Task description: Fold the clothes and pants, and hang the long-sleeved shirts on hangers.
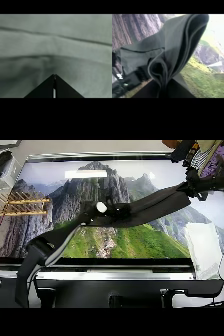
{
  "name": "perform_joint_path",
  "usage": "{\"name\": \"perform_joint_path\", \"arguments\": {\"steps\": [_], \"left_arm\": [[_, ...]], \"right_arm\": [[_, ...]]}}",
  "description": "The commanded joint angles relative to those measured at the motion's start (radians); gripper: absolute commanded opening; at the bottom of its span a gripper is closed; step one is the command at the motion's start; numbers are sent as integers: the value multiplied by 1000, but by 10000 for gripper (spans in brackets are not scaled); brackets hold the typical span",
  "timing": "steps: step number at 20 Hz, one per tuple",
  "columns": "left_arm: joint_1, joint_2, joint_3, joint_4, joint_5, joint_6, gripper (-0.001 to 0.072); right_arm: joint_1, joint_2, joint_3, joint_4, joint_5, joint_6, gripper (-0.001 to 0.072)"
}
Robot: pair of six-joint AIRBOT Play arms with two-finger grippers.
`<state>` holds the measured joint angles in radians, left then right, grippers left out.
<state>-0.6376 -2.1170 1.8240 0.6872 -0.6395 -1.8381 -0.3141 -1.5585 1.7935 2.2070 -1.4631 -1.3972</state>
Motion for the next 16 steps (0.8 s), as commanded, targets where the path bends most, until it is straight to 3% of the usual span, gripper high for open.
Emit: {"name": "perform_joint_path", "arguments": {"steps": [1, 7, 11, 13, 16], "left_arm": [[-85, -77, 80, -89, 53, -14, 16], [-106, -177, 219, -123, -44, -43, 16], [18, -109, 219, -114, -293, -9, 15], [103, -23, 219, -54, -412, 22, 14], [243, 161, 219, 159, -549, 24, 15]], "right_arm": [[0, 8, 5, 34, 8, -15, 36], [1, 8, 5, 59, 27, -51, 36], [13, 8, 5, 106, 63, -95, 36], [76, 8, 5, 122, 93, -107, 36], [233, 3, 4, 116, 185, -84, 36]]}}
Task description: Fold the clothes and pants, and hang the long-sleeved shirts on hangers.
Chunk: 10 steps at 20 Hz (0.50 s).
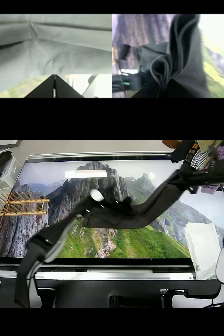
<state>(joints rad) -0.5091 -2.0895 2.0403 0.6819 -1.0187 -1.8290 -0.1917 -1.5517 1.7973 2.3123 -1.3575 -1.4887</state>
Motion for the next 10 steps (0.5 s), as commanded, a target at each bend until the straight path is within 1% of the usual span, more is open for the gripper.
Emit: {"name": "perform_joint_path", "arguments": {"steps": [1, 3, 5, 8, 10], "left_arm": [[165, 201, 3, 226, -206, 15, 15], [258, 319, 3, 315, -256, 15, 16], [356, 421, 3, 360, -309, 16, 17], [500, 523, 3, 370, -385, 23, 17], [577, 556, 3, 370, -418, 23, 17]], "right_arm": [[171, -9, 0, 5, 115, 24, 36], [280, -29, 0, -4, 182, 51, 36], [376, -63, 0, -5, 245, 68, 36], [497, -136, 0, -4, 346, 96, 36], [555, -190, 0, -2, 410, 114, 36]]}}
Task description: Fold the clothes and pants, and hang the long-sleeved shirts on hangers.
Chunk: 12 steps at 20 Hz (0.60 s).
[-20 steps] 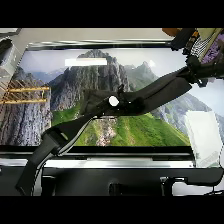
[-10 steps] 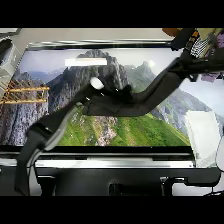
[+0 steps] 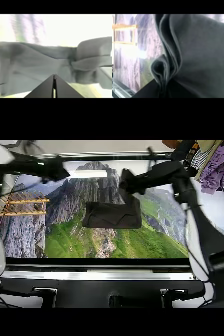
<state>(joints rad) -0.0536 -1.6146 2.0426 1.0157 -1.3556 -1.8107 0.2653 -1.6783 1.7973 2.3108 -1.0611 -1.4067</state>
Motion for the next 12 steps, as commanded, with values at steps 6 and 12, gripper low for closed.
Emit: {"name": "perform_joint_path", "arguments": {"steps": [6, 12], "left_arm": [[210, 91, -21, 36, -96, 34, 18], [207, 91, -55, 35, -95, 42, 18]], "right_arm": [[187, -219, 0, 6, 233, 44, 37], [195, -290, 0, 24, 255, 67, 37]]}}
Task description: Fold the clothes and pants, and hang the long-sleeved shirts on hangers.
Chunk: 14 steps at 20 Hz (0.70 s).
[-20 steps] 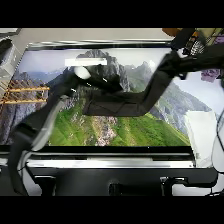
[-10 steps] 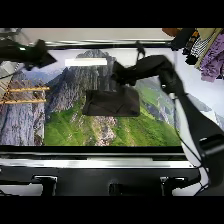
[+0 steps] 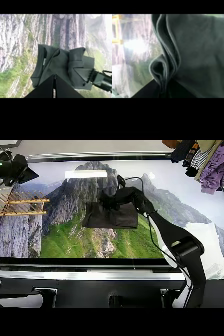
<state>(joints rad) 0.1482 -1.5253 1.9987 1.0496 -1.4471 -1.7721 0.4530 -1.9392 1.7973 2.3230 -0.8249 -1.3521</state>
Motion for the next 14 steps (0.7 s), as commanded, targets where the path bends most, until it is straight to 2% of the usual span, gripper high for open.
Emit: {"name": "perform_joint_path", "arguments": {"steps": [1, 6, 7, 9, 10, 11, 12, 14], "left_arm": [[5, 2, -11, 2, -3, 4, 18], [5, 2, -11, 1, -3, 3, 18], [5, 2, -11, 1, -3, 3, 18], [5, 2, -11, 1, -3, 3, 18], [5, 2, -11, -3, -3, 3, 19], [5, 2, -11, -3, -3, 3, 19], [5, 2, -11, -3, -3, 3, 19], [5, 2, -11, -3, -3, 4, 19]], "right_arm": [[8, -29, 0, 17, 18, 14, 37], [8, -29, 0, 41, -19, 25, 39], [8, -29, 0, 41, -27, 31, 71], [14, -29, 0, 47, -37, 32, 245], [13, -28, 0, 64, -45, 32, 377], [11, -20, 0, 92, -47, 31, 468], [10, -2, 0, 109, -48, 5, 493], [-1, 69, 0, 98, -66, -92, 613]]}}
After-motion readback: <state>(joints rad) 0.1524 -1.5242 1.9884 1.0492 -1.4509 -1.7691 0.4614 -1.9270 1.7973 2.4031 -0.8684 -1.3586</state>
